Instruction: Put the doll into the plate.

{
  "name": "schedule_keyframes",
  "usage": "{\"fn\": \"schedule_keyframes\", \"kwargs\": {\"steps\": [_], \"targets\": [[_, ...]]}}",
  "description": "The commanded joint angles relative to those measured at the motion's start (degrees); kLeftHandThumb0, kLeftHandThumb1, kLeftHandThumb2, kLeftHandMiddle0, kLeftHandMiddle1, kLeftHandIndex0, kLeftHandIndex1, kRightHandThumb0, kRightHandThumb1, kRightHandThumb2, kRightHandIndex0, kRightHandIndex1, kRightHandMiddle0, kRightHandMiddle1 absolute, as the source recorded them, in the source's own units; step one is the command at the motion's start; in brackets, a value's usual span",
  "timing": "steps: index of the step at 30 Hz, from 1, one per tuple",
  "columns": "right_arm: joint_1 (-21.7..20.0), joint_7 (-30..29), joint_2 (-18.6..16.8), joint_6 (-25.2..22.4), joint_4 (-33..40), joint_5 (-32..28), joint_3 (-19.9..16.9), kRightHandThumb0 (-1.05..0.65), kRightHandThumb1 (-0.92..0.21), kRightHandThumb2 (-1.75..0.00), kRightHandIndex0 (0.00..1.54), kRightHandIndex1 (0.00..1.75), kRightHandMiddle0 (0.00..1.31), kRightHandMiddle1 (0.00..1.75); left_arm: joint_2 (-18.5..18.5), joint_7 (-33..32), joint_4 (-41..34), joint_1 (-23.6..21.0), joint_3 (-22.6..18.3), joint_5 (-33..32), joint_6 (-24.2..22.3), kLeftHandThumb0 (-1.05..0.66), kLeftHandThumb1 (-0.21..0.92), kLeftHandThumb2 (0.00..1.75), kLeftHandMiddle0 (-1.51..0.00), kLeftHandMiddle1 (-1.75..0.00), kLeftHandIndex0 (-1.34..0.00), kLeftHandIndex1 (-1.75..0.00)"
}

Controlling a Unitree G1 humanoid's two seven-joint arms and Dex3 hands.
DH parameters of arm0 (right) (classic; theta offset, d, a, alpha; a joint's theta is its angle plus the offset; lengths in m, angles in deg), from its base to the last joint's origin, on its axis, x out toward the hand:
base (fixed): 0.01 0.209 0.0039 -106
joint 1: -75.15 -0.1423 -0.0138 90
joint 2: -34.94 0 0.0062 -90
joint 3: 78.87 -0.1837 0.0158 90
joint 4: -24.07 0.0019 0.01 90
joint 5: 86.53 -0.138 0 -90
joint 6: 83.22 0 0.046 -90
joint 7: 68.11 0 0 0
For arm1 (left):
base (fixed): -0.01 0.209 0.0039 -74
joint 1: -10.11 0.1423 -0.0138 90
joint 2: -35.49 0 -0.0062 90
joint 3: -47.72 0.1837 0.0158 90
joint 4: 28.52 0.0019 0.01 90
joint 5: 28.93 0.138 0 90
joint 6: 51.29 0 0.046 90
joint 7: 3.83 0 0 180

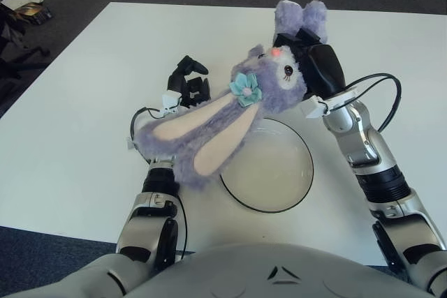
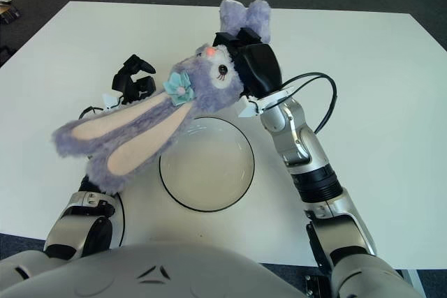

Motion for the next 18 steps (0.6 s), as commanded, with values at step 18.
{"fn": "schedule_keyframes", "kwargs": {"steps": [18], "targets": [[6.9,9.7,-4.1,-3.6,12.2,-3.9,-0.4,0.51,-0.20,-1.45,0.70,1.75,0.87,1.75,0.5,-0.7,2.2,2.9,-0.2,0.0,-1.6,-0.48,0.28,1.36,-1.20,-1.75,-0.63,-1.75]]}}
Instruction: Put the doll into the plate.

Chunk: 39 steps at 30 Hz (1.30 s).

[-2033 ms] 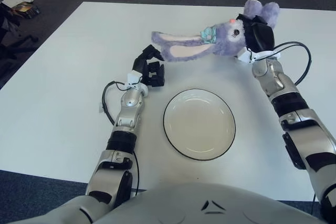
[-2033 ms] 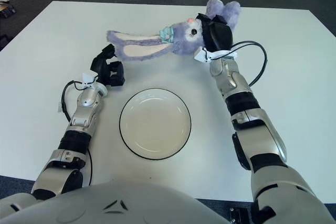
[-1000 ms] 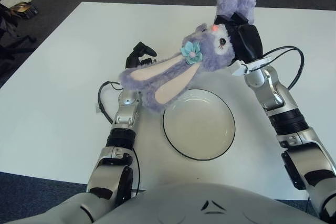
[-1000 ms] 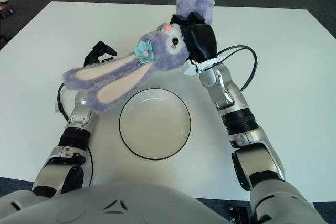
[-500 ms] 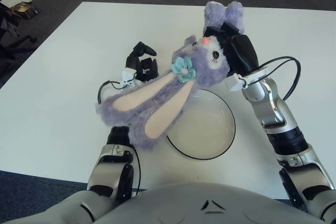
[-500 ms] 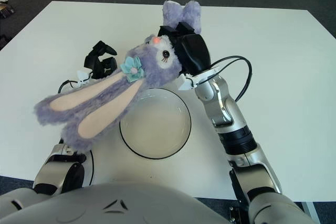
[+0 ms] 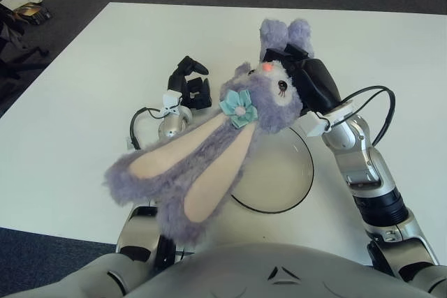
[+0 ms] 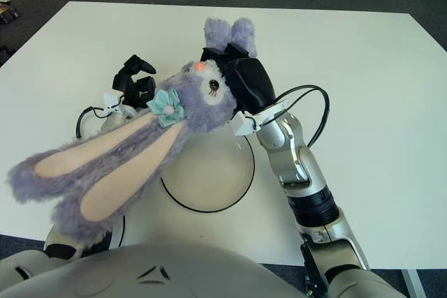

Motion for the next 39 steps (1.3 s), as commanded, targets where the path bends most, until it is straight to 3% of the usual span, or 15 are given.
{"fn": "schedule_keyframes", "kwargs": {"steps": [1,5,15,32,39], "targets": [[0.9,1.0,-0.2,0.1,2.1,-0.9,-0.3,0.51,-0.20,-1.45,0.70,1.75,0.87,1.75,0.2,-0.6,2.3,3.0,-0.2,-0.2,-0.5,-0.48,0.28,1.36,-1.20,-1.75,-0.63,-1.75],[4.6,3.7,0.0,-0.6,7.2,-1.4,0.0,0.51,-0.21,-1.44,0.69,1.75,0.85,1.75,0.3,-0.5,2.5,2.8,-0.3,-0.3,-0.4,-0.48,0.28,1.36,-1.20,-1.75,-0.64,-1.75],[8.3,7.6,-0.3,-2.9,12.7,-0.4,-0.2,0.49,-0.24,-1.41,0.67,1.75,0.82,1.75,0.5,-0.8,2.5,2.6,-0.4,-0.1,-0.6,-0.48,0.28,1.36,-1.19,-1.75,-0.63,-1.75],[9.8,9.8,2.4,-1.5,15.4,3.8,-0.7,0.49,-0.25,-1.40,0.66,1.75,0.81,1.75,0.1,-1.3,3.1,2.0,-0.3,0.2,-1.2,-0.48,0.28,1.36,-1.19,-1.75,-0.63,-1.75],[10.8,10.8,2.2,-3.1,17.5,5.6,-0.7,0.49,-0.25,-1.39,0.65,1.75,0.78,1.75,0.2,-1.2,3.4,1.8,-0.4,-0.2,-0.8,-0.48,0.29,1.35,-1.19,-1.75,-0.63,-1.75]]}}
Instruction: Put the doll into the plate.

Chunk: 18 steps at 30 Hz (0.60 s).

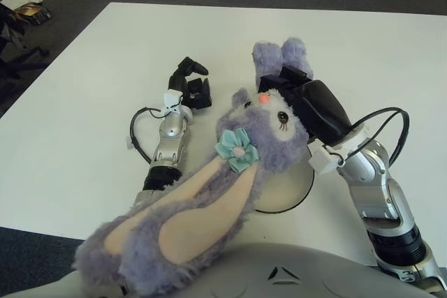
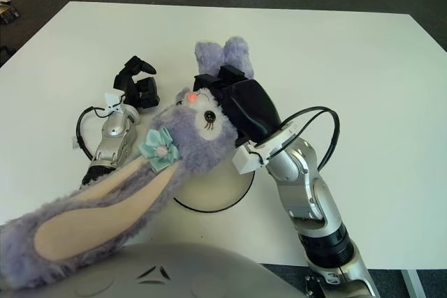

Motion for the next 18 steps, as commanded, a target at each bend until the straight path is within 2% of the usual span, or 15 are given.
{"fn": "schedule_keyframes", "kwargs": {"steps": [1,13,16,18], "targets": [[0.7,0.9,0.0,-0.8,2.1,0.9,-0.6,0.49,-0.26,-1.38,0.65,1.75,0.77,1.75,0.2,-0.2,2.0,2.6,-0.3,-0.4,0.0,-0.48,0.29,1.35,-1.19,-1.75,-0.63,-1.75],[1.5,3.6,-0.5,-4.4,4.5,1.7,-1.1,0.46,-0.32,-1.31,0.60,1.75,0.70,1.75,0.2,-0.4,2.5,2.5,-0.1,-0.2,0.6,-0.48,0.29,1.34,-1.19,-1.75,-0.62,-1.75],[1.5,4.3,-0.5,-5.1,5.1,1.8,-1.3,0.15,-0.24,-1.36,0.63,1.61,0.65,1.75,0.1,-0.5,2.6,2.4,-0.1,0.0,0.8,-0.48,0.29,1.34,-1.19,-1.75,-0.62,-1.75],[1.5,5.2,-0.3,-5.6,5.5,1.7,-1.4,0.08,-0.25,-1.35,0.59,1.59,0.64,1.75,0.1,-0.3,2.8,2.4,0.0,-0.1,1.0,-0.48,0.30,1.34,-1.19,-1.75,-0.62,-1.75]]}}
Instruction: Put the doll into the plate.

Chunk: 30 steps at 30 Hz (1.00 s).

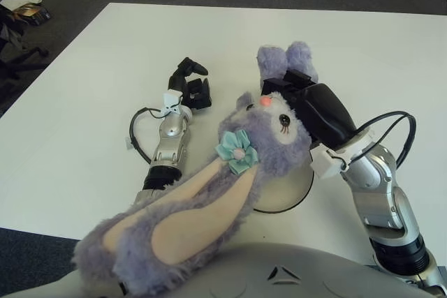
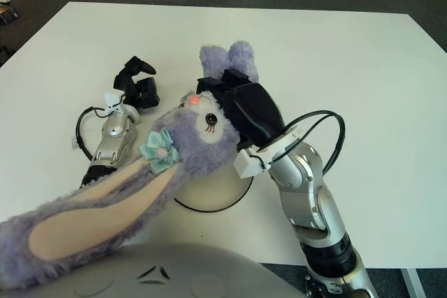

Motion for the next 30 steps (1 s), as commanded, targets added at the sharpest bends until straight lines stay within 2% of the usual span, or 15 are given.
{"fn": "schedule_keyframes", "kwargs": {"steps": [1,5,7,13,15,17,21,24,25,26,29,30], "targets": [[-0.3,2.1,0.5,-1.0,1.8,-0.3,-0.8,0.05,-0.26,-1.34,0.57,1.58,0.64,1.75,0.1,-0.2,2.4,2.5,0.0,0.1,1.0,-0.48,0.30,1.34,-1.19,-1.75,-0.62,-1.75],[-1.0,5.4,2.0,-1.6,2.4,-0.9,-1.0,0.01,-0.41,-1.20,0.36,1.66,0.55,1.75,0.2,-0.3,3.1,2.2,0.1,0.2,1.3,-0.48,0.30,1.34,-1.19,-1.75,-0.62,-1.75],[-1.5,6.9,2.7,-1.9,2.6,-0.8,-1.2,0.01,-0.54,-1.05,0.23,1.71,0.46,1.74,0.2,-0.4,3.5,2.0,0.1,0.2,1.5,-0.48,0.30,1.34,-1.19,-1.75,-0.62,-1.75],[-2.5,9.9,3.9,-2.4,3.0,-1.9,-1.9,0.00,-0.71,-0.85,0.09,1.74,0.35,1.73,0.1,-0.7,4.6,1.5,0.2,0.7,2.5,-0.48,0.30,1.33,-1.19,-1.75,-0.62,-1.75],[-2.9,10.9,4.5,-2.3,3.0,-2.6,-2.2,-0.18,-0.71,-0.83,0.05,1.60,0.33,1.74,0.0,-0.9,5.2,1.3,0.4,1.1,3.1,-0.48,0.30,1.33,-1.19,-1.75,-0.62,-1.75],[-3.1,11.5,5.0,-2.1,3.0,-3.1,-2.5,-0.29,-0.72,-0.79,0.02,1.48,0.32,1.73,-0.1,-1.2,5.7,1.1,0.5,1.6,3.5,-0.47,0.30,1.33,-1.19,-1.75,-0.62,-1.75],[-2.8,12.4,6.0,-2.0,3.2,-4.0,-3.2,-0.34,-0.76,-0.71,0.00,1.31,0.31,1.71,-0.5,-1.5,6.3,0.8,0.9,2.4,3.6,-0.48,0.30,1.33,-1.19,-1.75,-0.62,-1.75],[-2.5,13.3,6.2,-2.7,3.5,-5.1,-3.5,-0.34,-0.84,-0.59,0.00,1.15,0.27,1.70,-0.8,-1.7,6.1,0.8,1.2,2.9,3.0,-0.48,0.30,1.33,-1.18,-1.75,-0.62,-1.75],[-2.4,13.3,6.0,-2.8,3.4,-5.6,-3.6,-0.17,-0.63,-0.83,0.00,1.10,0.21,1.61,-0.9,-1.7,6.1,0.8,1.3,2.9,2.9,-0.48,0.30,1.33,-1.18,-1.75,-0.62,-1.75],[-2.3,13.3,6.0,-2.8,3.4,-5.9,-3.7,-0.05,-0.47,-1.04,0.00,1.06,0.16,1.56,-0.9,-1.8,6.1,0.8,1.3,3.0,2.8,-0.48,0.30,1.33,-1.18,-1.75,-0.62,-1.75],[-2.0,13.0,5.7,-2.6,3.4,-7.3,-3.9,0.10,-0.27,-1.28,0.00,0.99,0.10,1.48,-1.0,-1.6,5.8,0.8,1.6,3.1,2.3,-0.48,0.30,1.34,-1.18,-1.75,-0.62,-1.75],[-1.9,12.7,5.5,-2.3,3.4,-7.6,-3.9,0.12,-0.25,-1.31,0.00,0.97,0.09,1.47,-1.1,-1.4,5.7,0.8,1.6,3.1,2.2,-0.48,0.30,1.34,-1.18,-1.75,-0.62,-1.75]]}}
